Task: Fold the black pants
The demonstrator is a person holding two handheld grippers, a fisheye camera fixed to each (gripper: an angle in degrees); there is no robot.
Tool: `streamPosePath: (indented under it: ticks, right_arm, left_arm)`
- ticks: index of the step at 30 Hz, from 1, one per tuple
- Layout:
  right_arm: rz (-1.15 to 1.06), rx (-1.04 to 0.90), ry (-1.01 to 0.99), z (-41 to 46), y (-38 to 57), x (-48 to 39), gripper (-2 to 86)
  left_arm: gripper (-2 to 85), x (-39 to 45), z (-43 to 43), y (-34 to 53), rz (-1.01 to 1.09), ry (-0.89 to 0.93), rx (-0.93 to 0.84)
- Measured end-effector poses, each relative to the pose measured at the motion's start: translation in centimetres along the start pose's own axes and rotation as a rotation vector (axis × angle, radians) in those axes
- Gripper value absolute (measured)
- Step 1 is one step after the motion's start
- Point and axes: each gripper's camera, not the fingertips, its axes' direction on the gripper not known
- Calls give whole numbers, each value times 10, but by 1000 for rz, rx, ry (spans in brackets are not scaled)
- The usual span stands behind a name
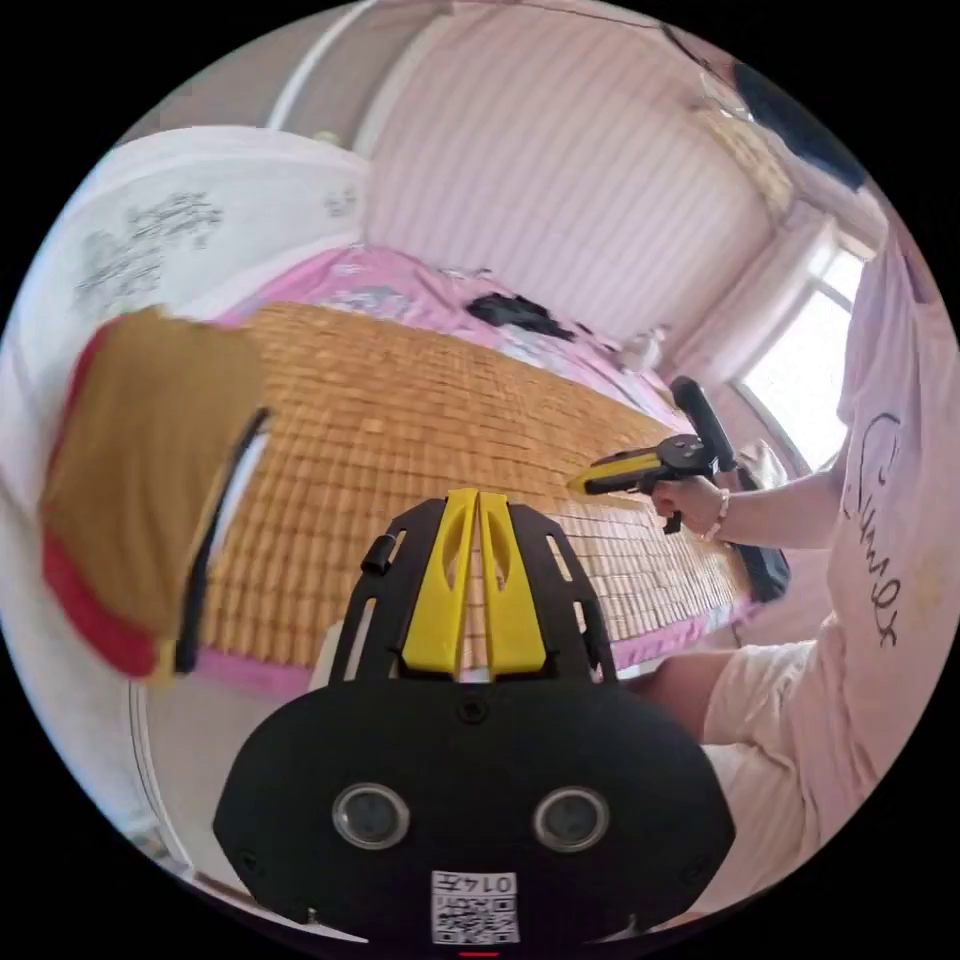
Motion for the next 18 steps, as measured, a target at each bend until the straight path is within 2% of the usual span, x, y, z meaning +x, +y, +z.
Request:
streamPosePath:
  ticks: [5, 9, 15, 18]
  right_arm:
    - [374, 3, 58, -56, 157, 54, -2]
    - [759, 90, 150, -108, 312, 85, 1]
    - [1213, 197, 436, -173, 520, 103, 25]
    - [1335, 240, 581, -198, 601, 122, 103]
  left_arm:
    - [-8, 161, 120, -60, 393, 281, -100]
    - [-2, 290, 190, -82, 654, 447, -185]
    - [64, 508, 304, -61, 1032, 756, -358]
    - [96, 612, 358, -32, 1173, 846, -415]
